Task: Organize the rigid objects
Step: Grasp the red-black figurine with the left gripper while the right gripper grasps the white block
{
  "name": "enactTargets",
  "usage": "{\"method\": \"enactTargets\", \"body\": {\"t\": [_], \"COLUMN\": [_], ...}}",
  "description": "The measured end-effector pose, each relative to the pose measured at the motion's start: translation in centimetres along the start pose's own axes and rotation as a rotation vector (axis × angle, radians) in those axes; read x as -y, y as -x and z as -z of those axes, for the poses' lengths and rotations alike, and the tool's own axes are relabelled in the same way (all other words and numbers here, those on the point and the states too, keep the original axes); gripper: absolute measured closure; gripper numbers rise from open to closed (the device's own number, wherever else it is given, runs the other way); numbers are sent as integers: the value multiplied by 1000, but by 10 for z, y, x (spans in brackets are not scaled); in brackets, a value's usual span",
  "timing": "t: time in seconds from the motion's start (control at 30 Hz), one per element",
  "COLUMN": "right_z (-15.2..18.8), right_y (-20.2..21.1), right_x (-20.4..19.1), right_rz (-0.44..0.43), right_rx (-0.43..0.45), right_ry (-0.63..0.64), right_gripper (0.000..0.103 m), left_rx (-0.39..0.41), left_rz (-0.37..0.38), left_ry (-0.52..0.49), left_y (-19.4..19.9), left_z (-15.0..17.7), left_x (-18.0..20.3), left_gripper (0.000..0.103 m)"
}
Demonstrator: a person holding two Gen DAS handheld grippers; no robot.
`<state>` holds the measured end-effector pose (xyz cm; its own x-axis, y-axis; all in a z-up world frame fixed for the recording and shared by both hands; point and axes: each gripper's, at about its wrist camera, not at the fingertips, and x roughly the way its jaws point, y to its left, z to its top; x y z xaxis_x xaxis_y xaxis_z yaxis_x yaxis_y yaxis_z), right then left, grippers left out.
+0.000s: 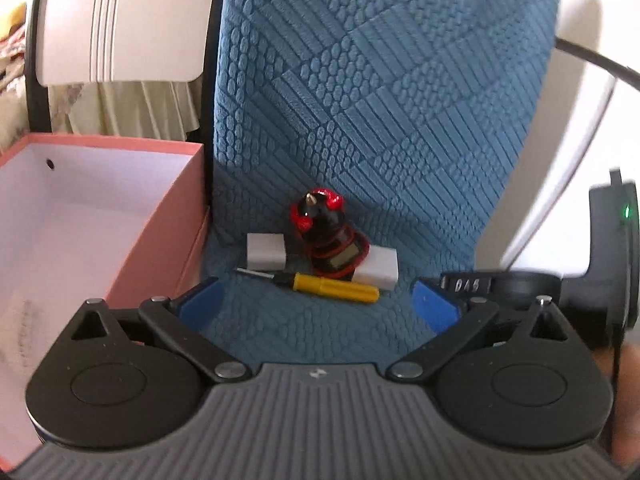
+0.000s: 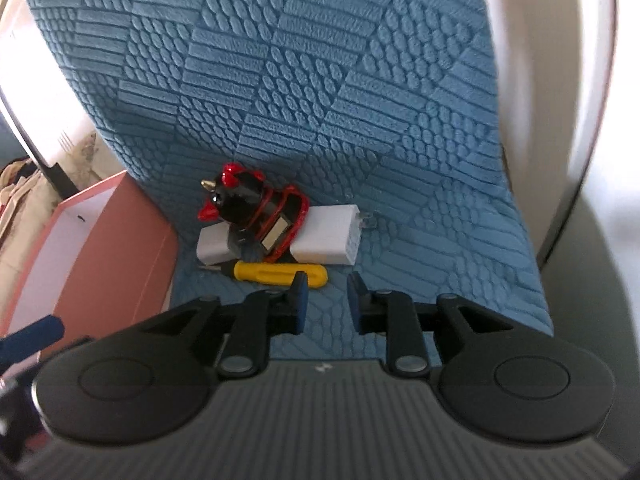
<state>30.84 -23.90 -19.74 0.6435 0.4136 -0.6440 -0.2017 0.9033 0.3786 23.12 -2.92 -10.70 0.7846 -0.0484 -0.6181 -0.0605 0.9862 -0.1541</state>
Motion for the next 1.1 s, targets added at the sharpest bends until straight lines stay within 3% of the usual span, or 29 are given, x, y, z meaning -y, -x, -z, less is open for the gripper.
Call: {"method": "enactTargets", "body": {"t": [0.2, 0.47, 0.57, 0.67, 0.8, 0.97, 1.1], "right_z": [-2, -2, -2, -2, 0, -1, -1], "right_y": [-28, -50, -60, -74, -87, -101, -108], "right_x": [10, 3, -1, -6, -19, -26, -27], "right_rz": [1, 17, 21, 16, 41, 79, 84], "right_rx": [13, 8, 3, -16, -6, 31, 43], "right_ry": [-23, 43, 63, 78, 141, 171, 179], "right_gripper": [78, 77, 62, 61, 47, 36, 36], "left_rx": [-22, -52, -60, -69, -82, -79, -79], "left_rz": [-19, -11, 8, 17, 57, 93, 108], "left_ry": [58, 153, 174, 194, 241, 248, 227], "left_y": [-38, -87, -101, -115, -130, -142, -152], "left_z": [-11, -24, -27, -29, -31, -35, -38], "left_x": [0, -13, -21, -28, -38, -41, -37], "left_gripper": [15, 20, 20, 20, 20, 20, 20]}}
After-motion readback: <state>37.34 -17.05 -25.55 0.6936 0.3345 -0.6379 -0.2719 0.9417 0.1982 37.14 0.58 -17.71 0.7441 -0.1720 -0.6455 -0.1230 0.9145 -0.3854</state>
